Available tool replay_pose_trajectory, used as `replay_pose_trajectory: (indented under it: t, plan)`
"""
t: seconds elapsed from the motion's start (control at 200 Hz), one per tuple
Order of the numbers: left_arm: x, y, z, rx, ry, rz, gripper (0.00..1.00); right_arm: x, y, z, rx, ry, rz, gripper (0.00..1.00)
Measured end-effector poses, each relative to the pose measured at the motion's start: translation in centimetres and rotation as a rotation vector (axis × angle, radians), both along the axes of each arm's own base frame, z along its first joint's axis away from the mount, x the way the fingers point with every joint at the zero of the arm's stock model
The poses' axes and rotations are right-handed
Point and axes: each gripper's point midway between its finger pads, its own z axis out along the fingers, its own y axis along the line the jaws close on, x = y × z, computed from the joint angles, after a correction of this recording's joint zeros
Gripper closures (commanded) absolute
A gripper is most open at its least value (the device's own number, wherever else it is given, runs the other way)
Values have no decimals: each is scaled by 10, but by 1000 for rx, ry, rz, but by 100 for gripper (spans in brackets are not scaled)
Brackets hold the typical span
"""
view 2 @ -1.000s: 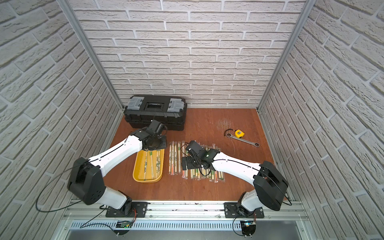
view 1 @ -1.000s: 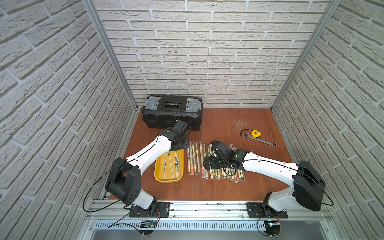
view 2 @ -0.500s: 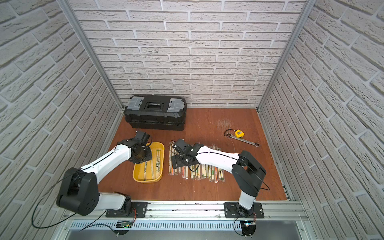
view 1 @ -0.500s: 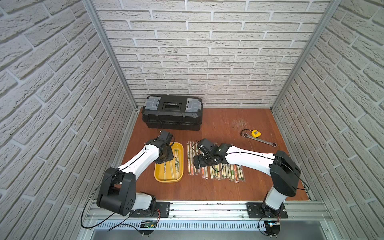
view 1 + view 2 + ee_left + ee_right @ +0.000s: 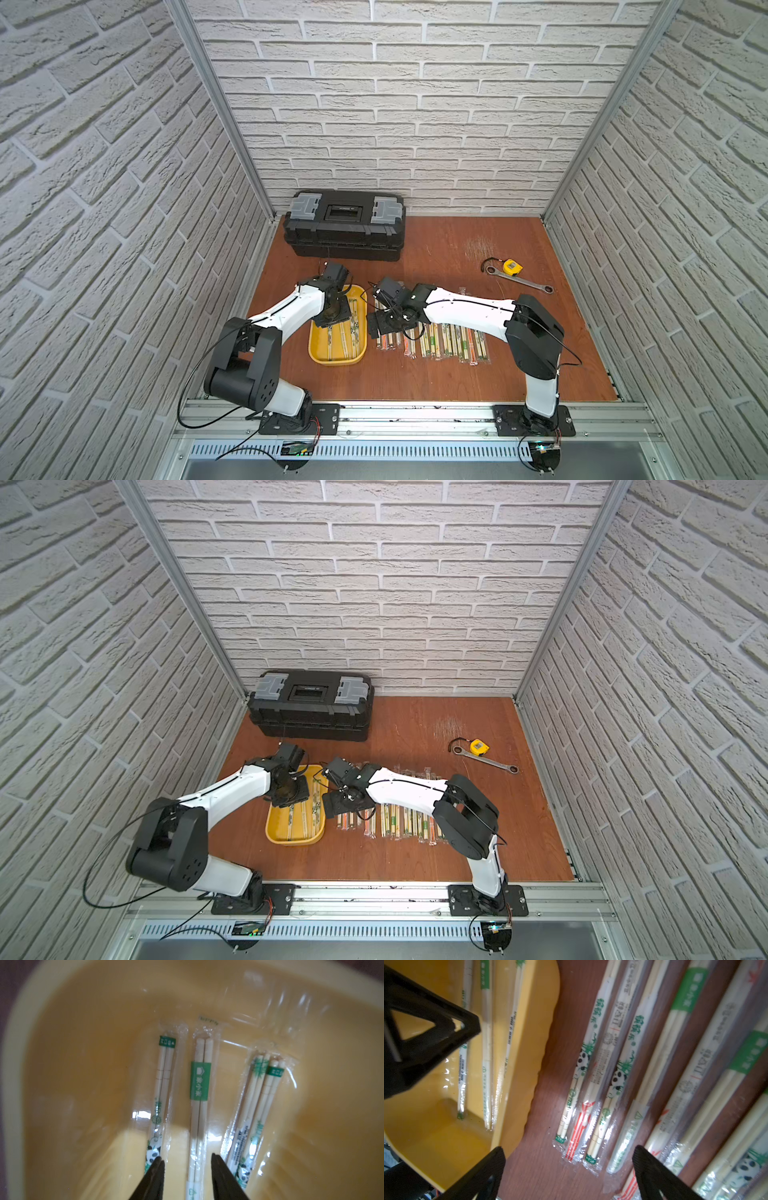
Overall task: Take the paired disposable chopsticks out of the storage box
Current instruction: Pick up the paired disposable chopsticks from the storage box.
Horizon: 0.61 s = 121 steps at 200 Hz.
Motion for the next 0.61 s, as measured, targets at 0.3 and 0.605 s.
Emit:
replay_pose_trajectory:
  t: [0.3, 0.605]
  plan:
    - [-4, 1, -12, 8, 29, 2, 60, -3, 6, -1, 10, 10, 14, 3]
    - [-3, -1, -21, 15, 43, -4, 71, -13, -15, 0, -8, -4, 4, 3]
